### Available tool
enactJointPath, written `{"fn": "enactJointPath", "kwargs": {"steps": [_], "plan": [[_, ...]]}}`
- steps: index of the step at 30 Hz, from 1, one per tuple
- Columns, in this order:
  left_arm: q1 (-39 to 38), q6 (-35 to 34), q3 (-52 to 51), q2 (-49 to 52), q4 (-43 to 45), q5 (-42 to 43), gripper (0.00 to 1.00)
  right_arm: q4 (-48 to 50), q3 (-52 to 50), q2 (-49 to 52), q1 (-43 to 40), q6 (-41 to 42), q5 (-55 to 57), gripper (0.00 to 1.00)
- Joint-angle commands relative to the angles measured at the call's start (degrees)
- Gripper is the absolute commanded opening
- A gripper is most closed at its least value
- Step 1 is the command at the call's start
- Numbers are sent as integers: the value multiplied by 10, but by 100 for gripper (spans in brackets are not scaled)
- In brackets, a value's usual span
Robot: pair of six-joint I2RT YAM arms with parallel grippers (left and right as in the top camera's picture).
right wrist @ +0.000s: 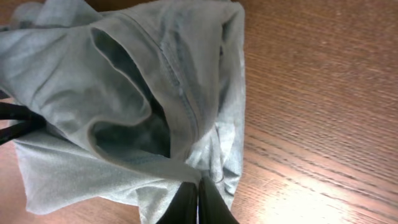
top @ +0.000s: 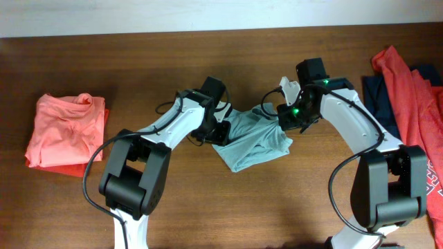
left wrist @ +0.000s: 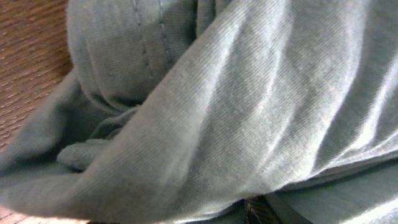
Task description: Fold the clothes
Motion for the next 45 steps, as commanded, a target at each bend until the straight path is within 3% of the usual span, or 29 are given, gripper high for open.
{"fn": "enactJointPath", "kwargs": {"steps": [1,3,7,14,21,34,39,42,45], "plan": [[-5,-3,-11,41,2,-12,46,1,11,-4,-7,-9,36,12],[-5,-3,-11,41,1,-12,46,-7,10,-4,-6,-9,37,28],[-5,-3,-11,41,1,-12,46,-25,5,-4,-6,-8,72,38],[-5,-3,-11,41,1,-11,46,-65,3,-5,-6,-9,78,38],[-5,-3,-11,41,1,-12,46,-113,3,-7,-5,-112,-142,38],[-5,-3,-11,41,1,-11,47,-45,-30,16,29,-111,-121,38],[-5,-3,-11,41,1,-11,47,-25,-33,33,43,-111,-121,36],[-5,-3,-11,41,1,-11,47,-13,-34,36,44,-108,-113,7],[-5,-3,-11,41,0,-11,47,0,-28,33,40,-63,-73,4]]}}
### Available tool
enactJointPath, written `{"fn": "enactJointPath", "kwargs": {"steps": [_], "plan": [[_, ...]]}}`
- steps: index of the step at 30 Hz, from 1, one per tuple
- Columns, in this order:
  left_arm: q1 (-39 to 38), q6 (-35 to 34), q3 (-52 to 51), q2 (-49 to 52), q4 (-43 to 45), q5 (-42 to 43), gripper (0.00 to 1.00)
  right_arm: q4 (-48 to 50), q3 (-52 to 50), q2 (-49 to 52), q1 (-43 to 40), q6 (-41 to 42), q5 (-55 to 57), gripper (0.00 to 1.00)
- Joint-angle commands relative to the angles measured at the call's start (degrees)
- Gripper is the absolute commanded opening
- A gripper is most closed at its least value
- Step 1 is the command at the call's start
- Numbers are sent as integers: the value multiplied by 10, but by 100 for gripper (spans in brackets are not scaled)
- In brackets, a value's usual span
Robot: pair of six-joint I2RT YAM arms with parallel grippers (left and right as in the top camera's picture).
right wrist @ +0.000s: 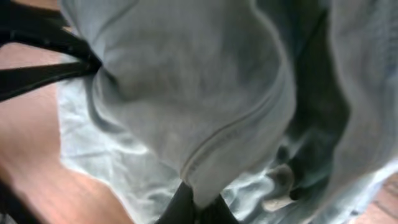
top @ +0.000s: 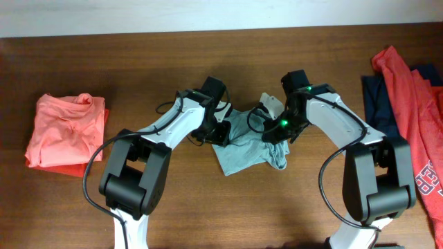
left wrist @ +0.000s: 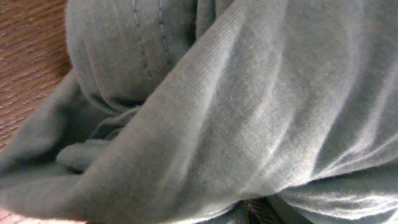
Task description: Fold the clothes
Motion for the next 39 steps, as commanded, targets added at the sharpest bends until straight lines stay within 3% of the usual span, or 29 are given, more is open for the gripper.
{"fn": "enactJointPath", "kwargs": {"steps": [1,10,12,18,30,34,39], "plan": [[-5,-3,-12,40,-1,-12,47,9,8,-2,-4,35,39,4],[-4,-3,-12,40,-1,-12,47,43,116,-10,-24,36,116,6],[-4,-3,-12,40,-1,-12,47,59,116,-8,-24,36,116,15],[-4,-3,-12,40,-1,-12,47,47,101,6,-24,36,129,22],[-4,-3,-12,40,-7,-12,47,-74,94,-27,-26,60,159,19],[-3,-3,-11,39,-7,-12,47,-152,77,-27,-26,70,171,27],[-3,-3,-11,39,-6,-12,47,-123,27,-27,-25,78,172,27]]}}
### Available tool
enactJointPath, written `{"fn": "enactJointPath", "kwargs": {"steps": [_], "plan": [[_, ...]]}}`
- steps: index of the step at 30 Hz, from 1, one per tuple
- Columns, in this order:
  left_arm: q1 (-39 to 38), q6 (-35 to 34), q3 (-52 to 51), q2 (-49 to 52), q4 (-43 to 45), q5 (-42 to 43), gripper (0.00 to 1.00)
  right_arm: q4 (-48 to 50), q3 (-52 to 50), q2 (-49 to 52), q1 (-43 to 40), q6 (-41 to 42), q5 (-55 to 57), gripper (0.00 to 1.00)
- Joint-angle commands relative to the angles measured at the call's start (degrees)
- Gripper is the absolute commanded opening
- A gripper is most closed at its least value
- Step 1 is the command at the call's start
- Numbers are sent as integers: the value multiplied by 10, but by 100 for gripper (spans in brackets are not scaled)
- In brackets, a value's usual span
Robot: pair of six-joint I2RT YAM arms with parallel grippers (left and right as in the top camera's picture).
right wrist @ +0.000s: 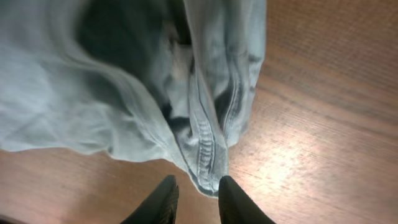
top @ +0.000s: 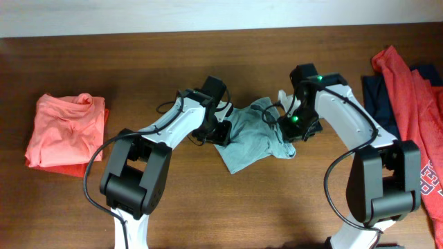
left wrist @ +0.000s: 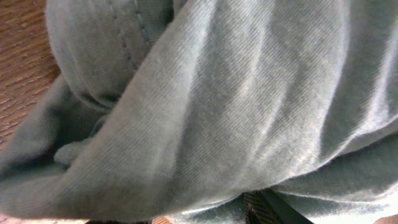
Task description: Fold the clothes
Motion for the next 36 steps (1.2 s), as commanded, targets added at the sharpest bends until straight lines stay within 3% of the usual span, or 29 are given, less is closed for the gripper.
{"fn": "enactJointPath", "kwargs": {"steps": [1,4,8,12,13,16,17,29,36], "plan": [[-2,-3,-15,37,-5,-15,47,26,-42,-17,-2,9,11,27],[-2,-3,-15,37,-6,-15,47,53,-59,-17,-2,9,16,28],[-2,-3,-15,37,-7,-15,47,89,-76,-16,-2,24,36,38],[-2,-3,-15,37,-7,-15,47,102,-87,-16,-2,37,44,41],[-2,-3,-15,37,-7,-15,47,102,-89,-15,-2,37,43,39],[-2,-3,-15,37,-7,-15,47,102,-92,-14,-2,37,38,6],[-2,-3,-15,37,-7,-15,47,103,-92,-15,-2,37,31,4],[-2,-3,-15,37,-5,-15,47,124,20,-16,-2,20,-65,4],[-2,-3,-15,37,-5,-15,47,154,21,5,-1,22,-64,4]]}}
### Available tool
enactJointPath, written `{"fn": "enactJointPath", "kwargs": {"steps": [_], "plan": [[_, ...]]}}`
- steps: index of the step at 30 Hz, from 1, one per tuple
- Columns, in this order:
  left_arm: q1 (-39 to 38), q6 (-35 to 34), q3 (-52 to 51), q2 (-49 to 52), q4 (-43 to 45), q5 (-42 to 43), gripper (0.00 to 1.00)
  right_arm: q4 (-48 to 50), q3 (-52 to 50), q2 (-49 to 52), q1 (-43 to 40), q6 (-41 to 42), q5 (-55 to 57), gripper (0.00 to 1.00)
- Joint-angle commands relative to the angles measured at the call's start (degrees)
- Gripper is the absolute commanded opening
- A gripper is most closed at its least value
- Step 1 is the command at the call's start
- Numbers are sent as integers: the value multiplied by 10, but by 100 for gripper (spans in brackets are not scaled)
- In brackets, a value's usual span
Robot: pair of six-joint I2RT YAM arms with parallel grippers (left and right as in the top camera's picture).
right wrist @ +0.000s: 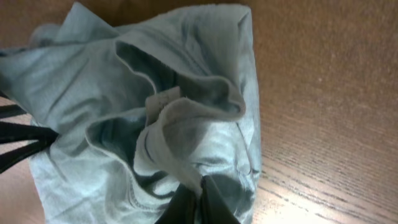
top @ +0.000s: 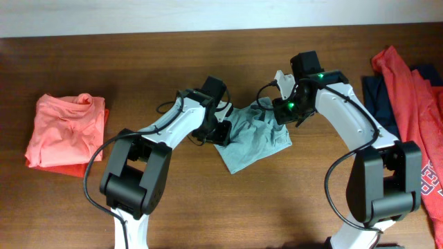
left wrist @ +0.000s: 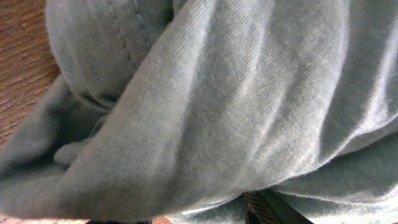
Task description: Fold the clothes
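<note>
A grey-green shirt lies crumpled in the middle of the wooden table. My left gripper sits at the shirt's left edge. In the left wrist view the cloth fills the frame and drapes over the jaws, and only one dark finger shows. My right gripper is over the shirt's far right part. Its fingers are shut on a pale inner fold of the shirt, near the collar opening and its label.
A folded coral shirt lies at the table's left end. A red shirt and a navy garment are piled at the right edge. A pale wall runs along the table's far side.
My right gripper was open at the shirt's near right hem. It now sits farther back and to the left, shut on an inner fold. The left gripper has not moved.
At first my right gripper was shut on the shirt's right edge, my left at its left edge. Then the right held the cloth leftward over the shirt, which looked narrower. Later it was open at the right hem, and now it grips a fold again.
</note>
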Motion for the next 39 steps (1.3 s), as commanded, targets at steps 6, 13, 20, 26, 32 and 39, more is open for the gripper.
{"fn": "enactJointPath", "kwargs": {"steps": [6,13,20,26,32,39], "plan": [[-2,-3,-15,37,-5,-15,47,15,3,62,-2,-3,-9,5],[-2,-3,-15,37,-6,-15,47,12,3,102,-2,32,82,9],[-2,-3,-15,37,-7,-16,47,3,6,79,-2,63,123,12],[-2,-3,-15,37,-5,-15,47,-1,18,22,-2,63,120,30],[-2,-3,-14,37,-5,-16,47,-15,25,-24,-2,59,120,48],[-2,-3,10,3,-42,-53,47,-51,25,-29,-3,59,121,44]]}}
